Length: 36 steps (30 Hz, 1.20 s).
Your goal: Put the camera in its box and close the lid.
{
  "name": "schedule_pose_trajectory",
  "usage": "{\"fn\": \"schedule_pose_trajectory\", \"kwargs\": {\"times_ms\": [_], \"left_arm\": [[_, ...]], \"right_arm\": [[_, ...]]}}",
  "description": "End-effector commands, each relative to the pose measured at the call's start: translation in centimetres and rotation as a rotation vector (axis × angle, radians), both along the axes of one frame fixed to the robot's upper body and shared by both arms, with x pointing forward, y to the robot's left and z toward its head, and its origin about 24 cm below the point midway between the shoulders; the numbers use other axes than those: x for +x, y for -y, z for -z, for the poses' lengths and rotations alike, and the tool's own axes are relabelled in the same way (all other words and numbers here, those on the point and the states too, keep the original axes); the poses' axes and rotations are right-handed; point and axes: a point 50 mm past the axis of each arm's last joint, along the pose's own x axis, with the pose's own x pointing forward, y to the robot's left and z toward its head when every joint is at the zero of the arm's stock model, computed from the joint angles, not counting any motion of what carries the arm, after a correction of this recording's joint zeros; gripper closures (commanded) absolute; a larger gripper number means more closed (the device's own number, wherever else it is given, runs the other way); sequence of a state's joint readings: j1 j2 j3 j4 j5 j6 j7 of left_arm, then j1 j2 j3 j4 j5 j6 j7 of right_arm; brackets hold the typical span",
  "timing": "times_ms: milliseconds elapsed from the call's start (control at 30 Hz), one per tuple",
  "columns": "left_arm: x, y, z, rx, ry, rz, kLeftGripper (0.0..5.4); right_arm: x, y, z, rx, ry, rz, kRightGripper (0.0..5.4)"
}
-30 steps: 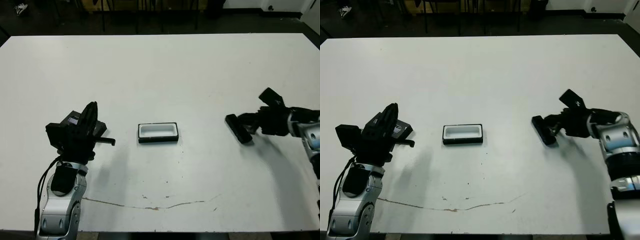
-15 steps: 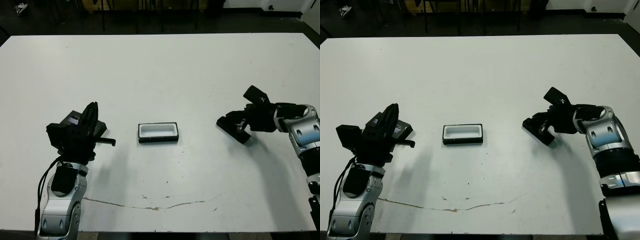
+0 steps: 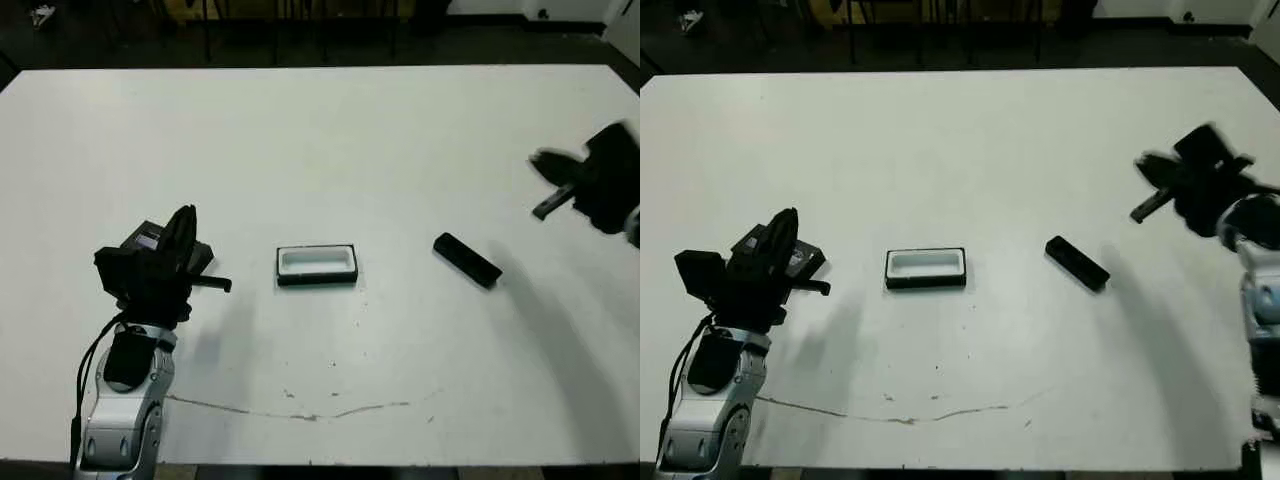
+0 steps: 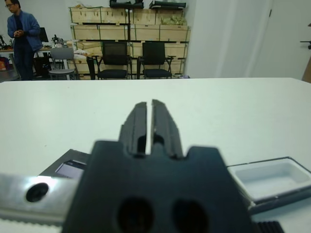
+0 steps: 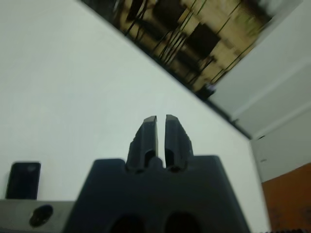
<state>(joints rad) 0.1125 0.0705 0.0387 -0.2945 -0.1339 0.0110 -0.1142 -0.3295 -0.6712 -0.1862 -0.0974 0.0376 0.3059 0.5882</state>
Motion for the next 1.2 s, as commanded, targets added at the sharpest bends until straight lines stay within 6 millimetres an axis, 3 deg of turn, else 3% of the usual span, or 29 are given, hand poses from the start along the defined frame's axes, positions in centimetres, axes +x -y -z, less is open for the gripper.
{"fn": "schedule_pose_trajectory", "kwargs": {"times_ms": [33,300,567,1100,1200], "left_arm": [[0.0,-0.2,0.5,0.008,-0.027,-0.008,5.4],[0.1,-0.3,0.5,0.008,-0.029,-0.005,5.4],[0.0,-0.5,0.5,0.013,-0.033,-0.005,5.4],[0.0,-0.4,0.5,0.021,-0.035,-0.012,5.4],[0.0,-0.4,0.5,0.019,-0.037,-0.014,5.4]], "right_arm": [[-1.5,-1.1,0.6,0.041,-0.014,-0.024,5.38],[-2.9,-3.5,2.7,0.182,-0.235,-0.161,4.37],[-2.5,-2.9,5.0,0.251,-0.371,-0.217,2.99],[-2.1,-1.2,6.7,0.222,-0.524,-0.24,0.15],[-2.0,-1.1,7.0,0.198,-0.543,-0.248,0.01]]}}
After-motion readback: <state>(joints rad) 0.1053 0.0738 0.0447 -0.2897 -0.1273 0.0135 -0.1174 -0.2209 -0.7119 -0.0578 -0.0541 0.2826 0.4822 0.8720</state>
